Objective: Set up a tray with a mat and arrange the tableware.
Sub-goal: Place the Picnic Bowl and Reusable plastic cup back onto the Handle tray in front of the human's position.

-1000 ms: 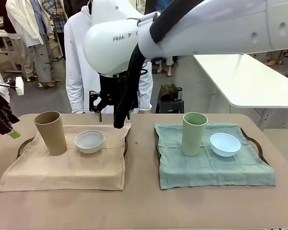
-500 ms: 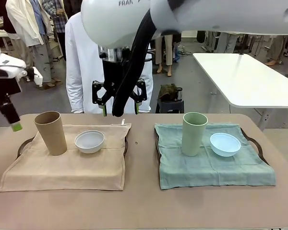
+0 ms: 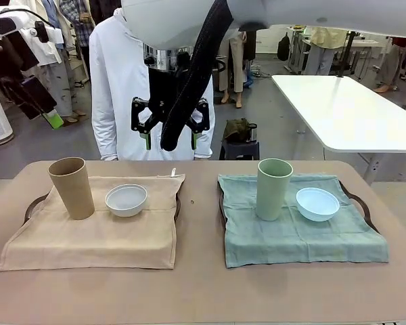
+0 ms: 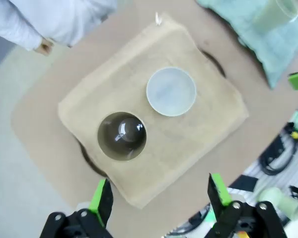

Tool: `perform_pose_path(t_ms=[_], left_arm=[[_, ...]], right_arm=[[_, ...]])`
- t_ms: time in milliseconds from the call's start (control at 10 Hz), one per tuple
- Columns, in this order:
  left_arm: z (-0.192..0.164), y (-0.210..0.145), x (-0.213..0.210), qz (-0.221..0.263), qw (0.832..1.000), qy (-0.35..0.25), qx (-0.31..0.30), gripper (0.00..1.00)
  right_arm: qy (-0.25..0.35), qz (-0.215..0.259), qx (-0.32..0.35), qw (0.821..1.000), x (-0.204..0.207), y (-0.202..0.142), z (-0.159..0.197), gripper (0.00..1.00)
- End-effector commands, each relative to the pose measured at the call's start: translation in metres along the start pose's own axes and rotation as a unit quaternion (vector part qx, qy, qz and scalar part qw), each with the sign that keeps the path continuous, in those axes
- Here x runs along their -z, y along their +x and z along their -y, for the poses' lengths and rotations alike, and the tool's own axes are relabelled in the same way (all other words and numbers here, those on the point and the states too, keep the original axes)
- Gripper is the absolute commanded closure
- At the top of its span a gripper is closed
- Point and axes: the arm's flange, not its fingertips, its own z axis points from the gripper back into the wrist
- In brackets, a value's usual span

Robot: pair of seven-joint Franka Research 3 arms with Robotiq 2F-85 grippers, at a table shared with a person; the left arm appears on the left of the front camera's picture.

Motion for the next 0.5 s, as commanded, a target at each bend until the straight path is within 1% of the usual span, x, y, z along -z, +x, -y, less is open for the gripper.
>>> perform_pose_path(t_ms=[0, 400], left_arm=[[-0.0003, -0.0093, 0.0133, -0.030, 0.999, -0.006, 0.017, 0.00], [-0.0003, -0.0093, 0.0133, -0.030, 0.999, -0.006, 0.017, 0.00]], right_arm=[[-0.003, 0.002, -0.006, 1.000, -0.0042, -0.0068, -0.0038, 0.00], [-0.003, 0.002, -0.006, 1.000, -0.0042, -0.0068, -0.0038, 0.00]])
